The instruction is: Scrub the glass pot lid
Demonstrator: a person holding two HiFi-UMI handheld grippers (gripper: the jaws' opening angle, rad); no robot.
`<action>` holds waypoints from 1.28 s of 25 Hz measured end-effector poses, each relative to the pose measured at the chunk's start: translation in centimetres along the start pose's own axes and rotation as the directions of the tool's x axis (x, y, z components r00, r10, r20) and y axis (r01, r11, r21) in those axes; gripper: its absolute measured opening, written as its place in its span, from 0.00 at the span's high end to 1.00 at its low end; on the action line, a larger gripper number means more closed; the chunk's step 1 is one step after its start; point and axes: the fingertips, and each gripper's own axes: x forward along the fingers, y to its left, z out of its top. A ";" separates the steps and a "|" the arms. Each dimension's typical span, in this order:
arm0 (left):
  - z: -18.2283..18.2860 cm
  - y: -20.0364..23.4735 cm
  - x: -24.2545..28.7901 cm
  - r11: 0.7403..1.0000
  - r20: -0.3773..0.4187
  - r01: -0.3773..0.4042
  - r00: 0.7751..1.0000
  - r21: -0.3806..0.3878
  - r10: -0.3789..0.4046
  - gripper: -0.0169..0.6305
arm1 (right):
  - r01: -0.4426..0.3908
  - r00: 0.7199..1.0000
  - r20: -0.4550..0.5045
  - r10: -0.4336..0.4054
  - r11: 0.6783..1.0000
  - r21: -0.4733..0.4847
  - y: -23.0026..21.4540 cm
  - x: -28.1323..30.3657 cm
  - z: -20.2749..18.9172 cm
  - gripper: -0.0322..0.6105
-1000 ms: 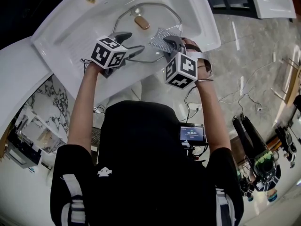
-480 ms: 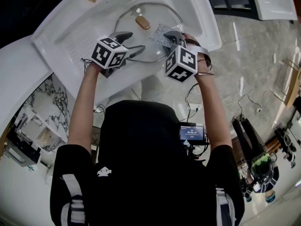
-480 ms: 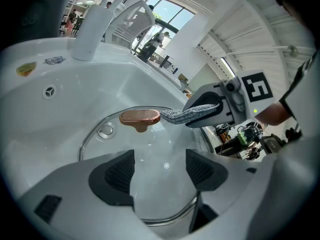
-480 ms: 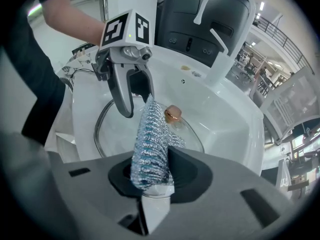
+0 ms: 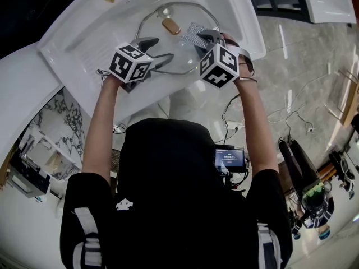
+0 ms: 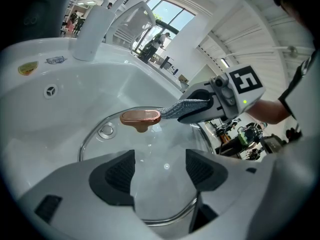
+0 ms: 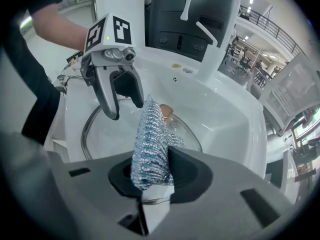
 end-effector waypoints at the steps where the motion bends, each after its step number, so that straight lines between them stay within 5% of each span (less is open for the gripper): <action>1: 0.0 0.0 0.0 1.000 0.000 0.000 1.000 0.001 0.000 0.52 | -0.001 1.000 -0.001 0.001 1.000 0.004 -0.1 0.1 0.0 0.84; 32: -0.1 0.3 -0.1 1.000 0.010 -0.008 1.000 -0.003 0.008 0.52 | -0.013 1.000 -0.007 0.015 0.988 0.153 -3.1 1.9 -0.2 0.84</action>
